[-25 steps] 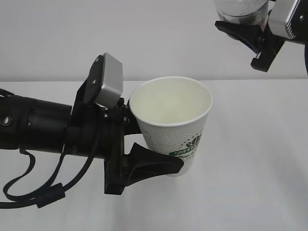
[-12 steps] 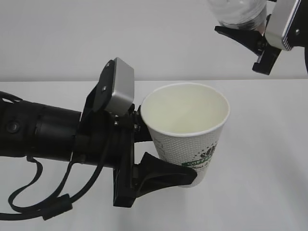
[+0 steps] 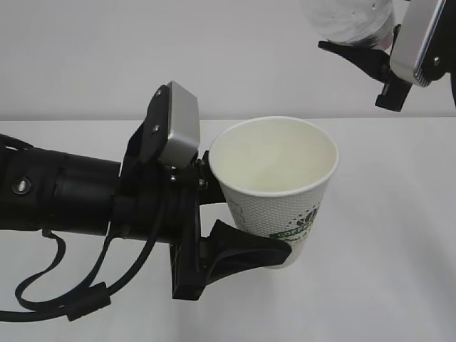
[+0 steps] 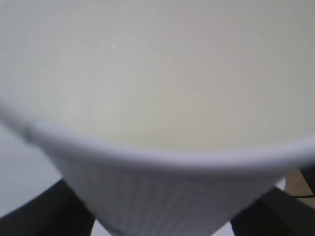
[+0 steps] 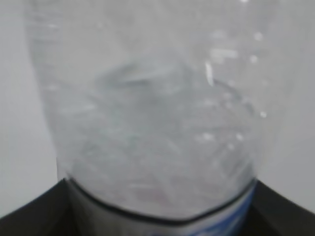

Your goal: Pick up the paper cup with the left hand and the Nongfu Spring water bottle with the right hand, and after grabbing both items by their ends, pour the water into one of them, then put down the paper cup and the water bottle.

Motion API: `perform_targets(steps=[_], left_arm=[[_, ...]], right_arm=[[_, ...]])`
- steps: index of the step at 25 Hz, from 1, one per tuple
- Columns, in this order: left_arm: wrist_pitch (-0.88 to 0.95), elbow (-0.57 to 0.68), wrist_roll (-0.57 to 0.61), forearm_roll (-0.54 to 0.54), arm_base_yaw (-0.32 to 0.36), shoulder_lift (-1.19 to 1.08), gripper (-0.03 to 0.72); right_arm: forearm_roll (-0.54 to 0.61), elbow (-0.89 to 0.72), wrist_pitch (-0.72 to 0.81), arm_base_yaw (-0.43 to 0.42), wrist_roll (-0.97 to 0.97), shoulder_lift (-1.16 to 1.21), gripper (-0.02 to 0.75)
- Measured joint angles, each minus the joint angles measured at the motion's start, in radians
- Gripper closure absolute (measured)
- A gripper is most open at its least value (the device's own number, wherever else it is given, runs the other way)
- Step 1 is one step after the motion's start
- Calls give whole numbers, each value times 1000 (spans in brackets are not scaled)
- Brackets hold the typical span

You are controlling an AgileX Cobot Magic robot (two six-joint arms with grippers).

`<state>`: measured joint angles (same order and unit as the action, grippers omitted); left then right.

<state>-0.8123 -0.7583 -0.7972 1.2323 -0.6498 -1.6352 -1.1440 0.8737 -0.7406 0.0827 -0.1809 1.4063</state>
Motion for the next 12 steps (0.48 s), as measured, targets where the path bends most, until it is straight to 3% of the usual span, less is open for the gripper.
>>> perform_targets(steps=[12], left_arm=[[0, 0, 3, -16, 0, 0, 143]], right_arm=[[-9, 0, -2, 0, -114, 0, 253]])
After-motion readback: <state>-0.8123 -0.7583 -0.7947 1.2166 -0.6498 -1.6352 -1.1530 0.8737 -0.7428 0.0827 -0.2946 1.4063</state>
